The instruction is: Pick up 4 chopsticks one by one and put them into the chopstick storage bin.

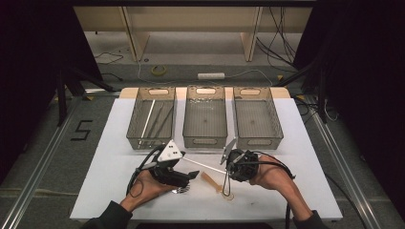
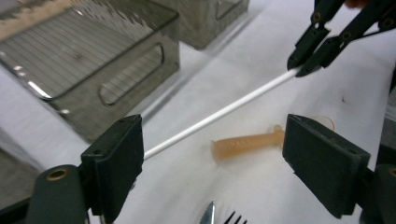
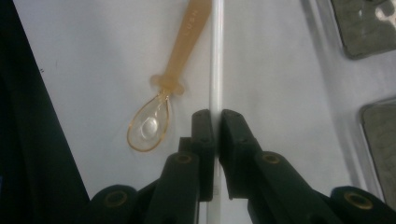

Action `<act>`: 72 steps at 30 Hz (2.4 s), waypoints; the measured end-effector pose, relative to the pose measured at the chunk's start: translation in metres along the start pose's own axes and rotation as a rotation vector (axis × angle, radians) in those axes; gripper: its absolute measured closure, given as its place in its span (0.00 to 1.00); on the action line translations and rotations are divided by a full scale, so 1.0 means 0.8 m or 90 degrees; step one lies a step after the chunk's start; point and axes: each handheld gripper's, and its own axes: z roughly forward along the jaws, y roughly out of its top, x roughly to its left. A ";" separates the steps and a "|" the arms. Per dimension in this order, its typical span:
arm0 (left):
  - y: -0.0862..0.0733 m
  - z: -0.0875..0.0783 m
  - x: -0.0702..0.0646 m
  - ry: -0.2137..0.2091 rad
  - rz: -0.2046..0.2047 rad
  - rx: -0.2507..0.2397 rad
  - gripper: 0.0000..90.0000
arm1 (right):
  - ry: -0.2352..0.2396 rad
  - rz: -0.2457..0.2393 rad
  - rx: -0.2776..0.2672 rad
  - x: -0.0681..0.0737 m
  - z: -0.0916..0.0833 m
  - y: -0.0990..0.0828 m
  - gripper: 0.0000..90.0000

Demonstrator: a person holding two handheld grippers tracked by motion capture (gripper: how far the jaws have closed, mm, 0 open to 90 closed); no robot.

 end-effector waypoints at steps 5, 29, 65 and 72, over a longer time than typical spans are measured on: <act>0.001 0.015 -0.008 -0.002 0.031 0.034 0.23 | 0.001 -0.024 0.000 0.008 -0.003 0.006 0.95; -0.004 0.036 -0.021 -0.025 0.116 0.120 0.46 | 0.019 -0.086 -0.004 0.029 -0.006 0.017 0.94; -0.006 0.034 -0.035 -0.120 0.189 0.179 0.94 | 0.045 -0.057 -0.037 0.008 -0.007 0.005 0.79; -0.004 0.026 -0.019 -0.091 0.147 0.181 0.94 | 0.033 -0.005 -0.092 0.003 -0.017 0.004 0.60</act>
